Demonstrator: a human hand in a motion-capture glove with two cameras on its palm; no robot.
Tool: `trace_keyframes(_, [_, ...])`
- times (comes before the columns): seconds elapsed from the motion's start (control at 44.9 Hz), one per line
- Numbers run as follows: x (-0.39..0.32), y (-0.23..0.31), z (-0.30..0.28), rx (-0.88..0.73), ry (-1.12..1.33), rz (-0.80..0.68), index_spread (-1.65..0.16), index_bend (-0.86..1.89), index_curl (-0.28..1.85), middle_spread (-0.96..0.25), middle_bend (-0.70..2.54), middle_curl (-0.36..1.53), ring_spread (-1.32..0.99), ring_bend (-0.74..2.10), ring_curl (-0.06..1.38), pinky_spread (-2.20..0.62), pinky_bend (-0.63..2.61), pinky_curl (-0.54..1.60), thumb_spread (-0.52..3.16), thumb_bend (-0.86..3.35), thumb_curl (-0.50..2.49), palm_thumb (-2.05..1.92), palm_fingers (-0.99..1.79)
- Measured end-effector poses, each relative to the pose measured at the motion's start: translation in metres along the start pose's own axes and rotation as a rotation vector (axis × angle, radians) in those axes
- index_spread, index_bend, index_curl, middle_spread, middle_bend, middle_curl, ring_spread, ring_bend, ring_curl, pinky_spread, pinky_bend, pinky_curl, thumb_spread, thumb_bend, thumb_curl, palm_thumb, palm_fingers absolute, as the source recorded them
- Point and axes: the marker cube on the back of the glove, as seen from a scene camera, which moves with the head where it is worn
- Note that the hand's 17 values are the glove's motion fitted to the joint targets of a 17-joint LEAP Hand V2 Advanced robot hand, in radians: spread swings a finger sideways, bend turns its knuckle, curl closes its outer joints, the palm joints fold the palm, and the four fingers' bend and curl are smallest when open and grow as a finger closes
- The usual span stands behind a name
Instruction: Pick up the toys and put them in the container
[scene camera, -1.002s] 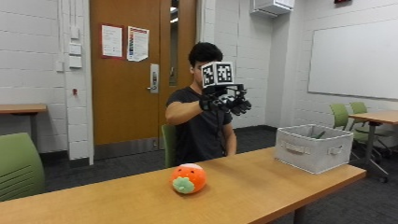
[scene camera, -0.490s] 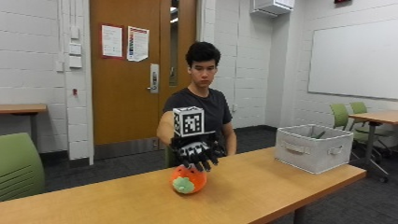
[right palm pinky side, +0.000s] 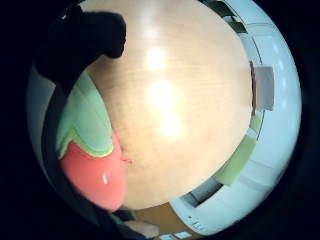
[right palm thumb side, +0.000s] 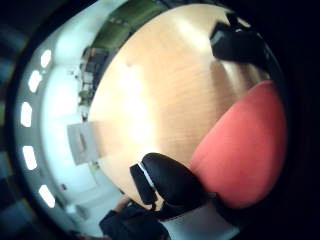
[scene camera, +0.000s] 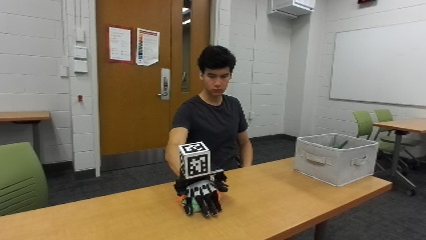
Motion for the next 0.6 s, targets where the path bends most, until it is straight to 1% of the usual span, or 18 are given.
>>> trace_keyframes(0.045, [0.0,0.001,0.0,0.018,-0.004,-0.004,-0.41,0.36,0.56,-0.22,0.33,0.44,-0.39,0.52,0.17,-0.05,0.71,0.3,0.99,-0.07,0.22,-0.09,0.24])
trace_keyframes(0.156, [-0.001,0.005,-0.001,0.076,-0.022,-0.007,-0.42,0.51,0.59,-0.23,0.27,0.42,-0.4,0.52,0.16,-0.05,0.68,0.29,0.99,-0.06,0.22,-0.07,0.39])
trace_keyframes(0.178, [-0.002,0.007,-0.001,0.082,-0.025,-0.008,-0.41,0.58,0.61,-0.23,0.27,0.43,-0.41,0.53,0.17,-0.06,0.66,0.29,1.0,-0.05,0.23,-0.06,0.48])
trace_keyframes(0.2, [-0.002,0.008,-0.001,0.089,-0.026,-0.01,-0.41,0.62,0.62,-0.24,0.26,0.42,-0.42,0.53,0.16,-0.06,0.64,0.28,1.0,-0.05,0.23,-0.05,0.5])
trace_keyframes(0.223, [-0.003,0.009,-0.002,0.099,-0.025,-0.014,-0.41,0.71,0.65,-0.24,0.26,0.42,-0.42,0.57,0.17,-0.08,0.6,0.27,1.0,-0.04,0.23,-0.03,0.61])
trace_keyframes(0.29, [-0.005,0.011,-0.004,0.143,-0.016,-0.033,-0.4,0.79,0.67,-0.26,0.3,0.43,-0.45,0.63,0.18,-0.11,0.51,0.24,1.02,-0.02,0.24,0.01,0.76])
trace_keyframes(0.334, [-0.007,0.009,-0.008,0.158,-0.006,-0.04,-0.38,0.81,0.7,-0.27,0.36,0.45,-0.46,0.71,0.21,-0.14,0.46,0.23,1.03,0.0,0.26,0.05,0.87])
trace_keyframes(0.401, [-0.011,0.01,-0.012,0.137,0.017,-0.031,-0.36,0.8,0.72,-0.29,0.45,0.48,-0.46,0.78,0.24,-0.18,0.43,0.23,1.06,0.03,0.27,0.12,1.0])
trace_keyframes(0.423, [-0.013,0.012,-0.012,0.125,0.028,-0.027,-0.35,0.77,0.73,-0.3,0.51,0.5,-0.46,0.83,0.26,-0.21,0.46,0.24,1.09,0.06,0.28,0.18,1.13])
trace_keyframes(0.468, [-0.017,0.013,-0.013,0.1,0.053,-0.022,-0.34,0.75,0.75,-0.32,0.54,0.52,-0.46,0.86,0.28,-0.24,0.48,0.25,1.11,0.08,0.29,0.22,1.15])
trace_keyframes(0.49, [-0.019,0.013,-0.014,0.09,0.067,-0.02,-0.34,0.72,0.76,-0.33,0.59,0.53,-0.46,0.89,0.3,-0.28,0.53,0.27,1.12,0.1,0.3,0.26,1.23])
trace_keyframes(0.535, [-0.023,0.011,-0.016,0.076,0.096,-0.016,-0.33,0.67,0.77,-0.34,0.65,0.56,-0.45,0.96,0.33,-0.33,0.58,0.29,1.14,0.13,0.33,0.33,1.28])
trace_keyframes(0.601, [-0.028,0.009,-0.02,0.055,0.119,-0.012,-0.33,0.62,0.8,-0.35,0.7,0.59,-0.44,1.03,0.37,-0.38,0.64,0.32,1.11,0.17,0.38,0.44,1.25])
